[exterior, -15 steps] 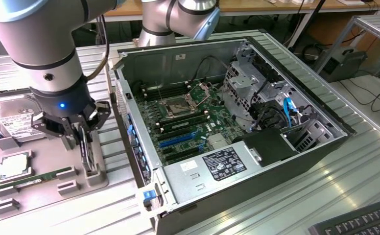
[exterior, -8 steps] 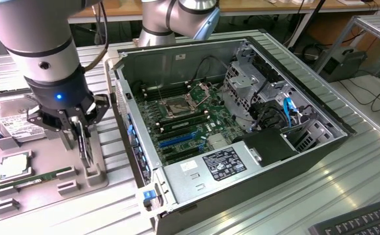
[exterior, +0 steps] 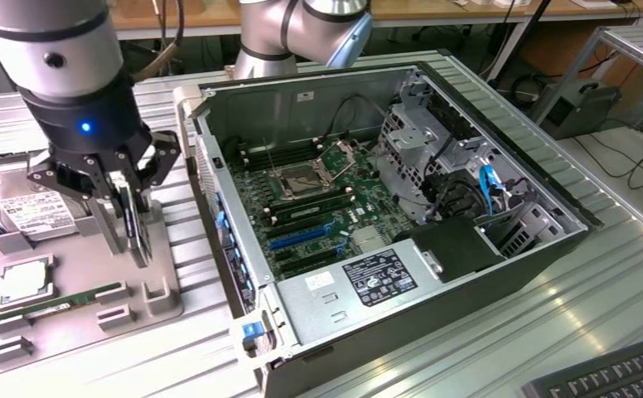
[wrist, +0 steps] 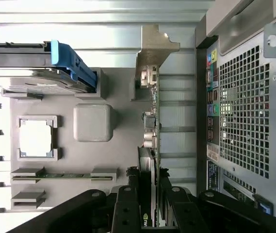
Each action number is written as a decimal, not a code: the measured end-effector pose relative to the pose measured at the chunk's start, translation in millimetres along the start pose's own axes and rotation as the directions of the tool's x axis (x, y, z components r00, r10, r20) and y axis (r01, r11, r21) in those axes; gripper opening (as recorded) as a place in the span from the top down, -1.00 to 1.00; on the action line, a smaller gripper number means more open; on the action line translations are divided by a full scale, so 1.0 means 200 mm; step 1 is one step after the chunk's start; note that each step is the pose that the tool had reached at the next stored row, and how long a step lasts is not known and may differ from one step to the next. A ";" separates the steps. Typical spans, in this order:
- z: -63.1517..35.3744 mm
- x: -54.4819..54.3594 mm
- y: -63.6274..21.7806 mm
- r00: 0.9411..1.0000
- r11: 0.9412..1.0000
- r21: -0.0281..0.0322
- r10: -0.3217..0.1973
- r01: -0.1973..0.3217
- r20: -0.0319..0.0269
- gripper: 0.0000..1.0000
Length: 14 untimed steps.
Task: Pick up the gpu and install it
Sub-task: 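Pick up the gpu and move the gpu toward the slot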
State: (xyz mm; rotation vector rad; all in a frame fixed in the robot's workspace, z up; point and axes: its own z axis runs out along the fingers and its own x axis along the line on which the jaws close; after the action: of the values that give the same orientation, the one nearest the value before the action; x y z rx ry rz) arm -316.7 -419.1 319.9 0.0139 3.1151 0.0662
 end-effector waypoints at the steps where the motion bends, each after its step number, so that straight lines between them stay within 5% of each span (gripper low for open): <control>1: -0.021 0.00 0.001 1.000 1.000 -0.001 -0.003 0.003 0.000 0.47; 9: -0.205 -0.04 0.001 1.000 1.000 -0.016 -0.025 0.025 -0.001 0.47; 12: -0.320 -0.11 -0.009 0.999 0.999 -0.038 -0.033 0.033 -0.001 0.47; 14: -0.359 -0.13 -0.013 0.999 0.998 -0.047 -0.035 0.035 -0.001 0.47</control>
State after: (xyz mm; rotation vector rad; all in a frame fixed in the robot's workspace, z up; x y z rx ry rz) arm -292.7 -424.8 392.2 -0.0417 3.1130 0.1380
